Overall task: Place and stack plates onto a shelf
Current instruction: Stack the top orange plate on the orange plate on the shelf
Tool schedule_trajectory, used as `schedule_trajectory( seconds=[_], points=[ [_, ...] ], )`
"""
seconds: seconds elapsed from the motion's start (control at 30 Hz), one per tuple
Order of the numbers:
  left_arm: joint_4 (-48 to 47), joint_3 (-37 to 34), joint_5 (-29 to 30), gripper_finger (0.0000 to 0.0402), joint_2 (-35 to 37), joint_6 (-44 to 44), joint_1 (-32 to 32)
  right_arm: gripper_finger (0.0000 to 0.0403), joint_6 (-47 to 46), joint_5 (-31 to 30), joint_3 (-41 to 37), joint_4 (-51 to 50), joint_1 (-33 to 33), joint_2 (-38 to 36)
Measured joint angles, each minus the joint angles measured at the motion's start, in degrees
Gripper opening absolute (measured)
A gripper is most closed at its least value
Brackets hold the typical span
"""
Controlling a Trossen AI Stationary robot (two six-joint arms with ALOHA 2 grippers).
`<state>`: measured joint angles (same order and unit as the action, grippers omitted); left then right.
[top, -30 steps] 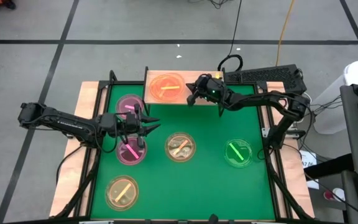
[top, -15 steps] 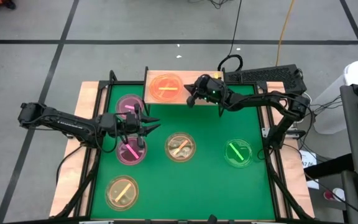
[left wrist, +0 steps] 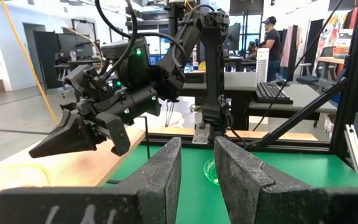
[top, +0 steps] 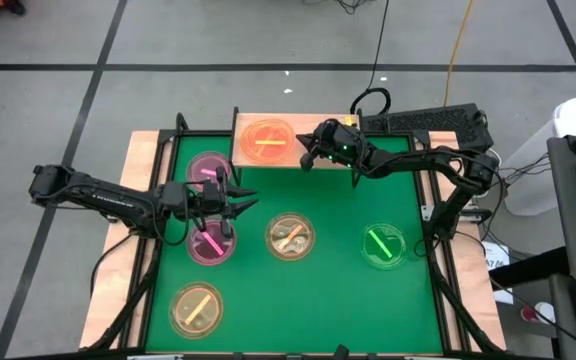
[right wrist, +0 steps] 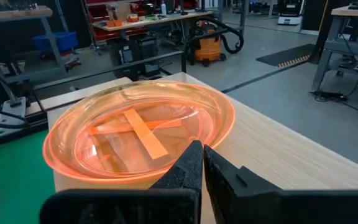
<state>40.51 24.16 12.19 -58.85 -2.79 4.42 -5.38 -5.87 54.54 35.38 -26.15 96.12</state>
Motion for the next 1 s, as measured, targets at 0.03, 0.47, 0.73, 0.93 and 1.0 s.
schedule_trajectory(
  seconds=[0.03,0.47,0.73,0.93,1.0],
  points=[
    [0.00,0.00,0.00,0.0104,0.00,0.00,0.00,0.0000,-0.03,0.00,0.00,0.02,0.01,0.00],
    [0.04,0.00,0.00,0.0104,-0.02,0.00,0.00,0.0000,-1.02,-0.02,0.00,1.16,0.00,0.00],
    [0.04,0.00,0.00,0.0104,0.00,0.02,0.00,0.0000,-0.38,-0.02,0.00,0.03,0.01,0.30],
    [0.04,0.00,0.00,0.0104,0.00,-0.19,0.00,0.0000,0.37,-0.28,-0.07,-1.11,0.18,0.37],
    [0.04,0.00,0.00,0.0104,0.00,-1.24,-0.02,0.0000,0.65,-0.30,0.00,-1.03,0.40,0.37]
  ],
)
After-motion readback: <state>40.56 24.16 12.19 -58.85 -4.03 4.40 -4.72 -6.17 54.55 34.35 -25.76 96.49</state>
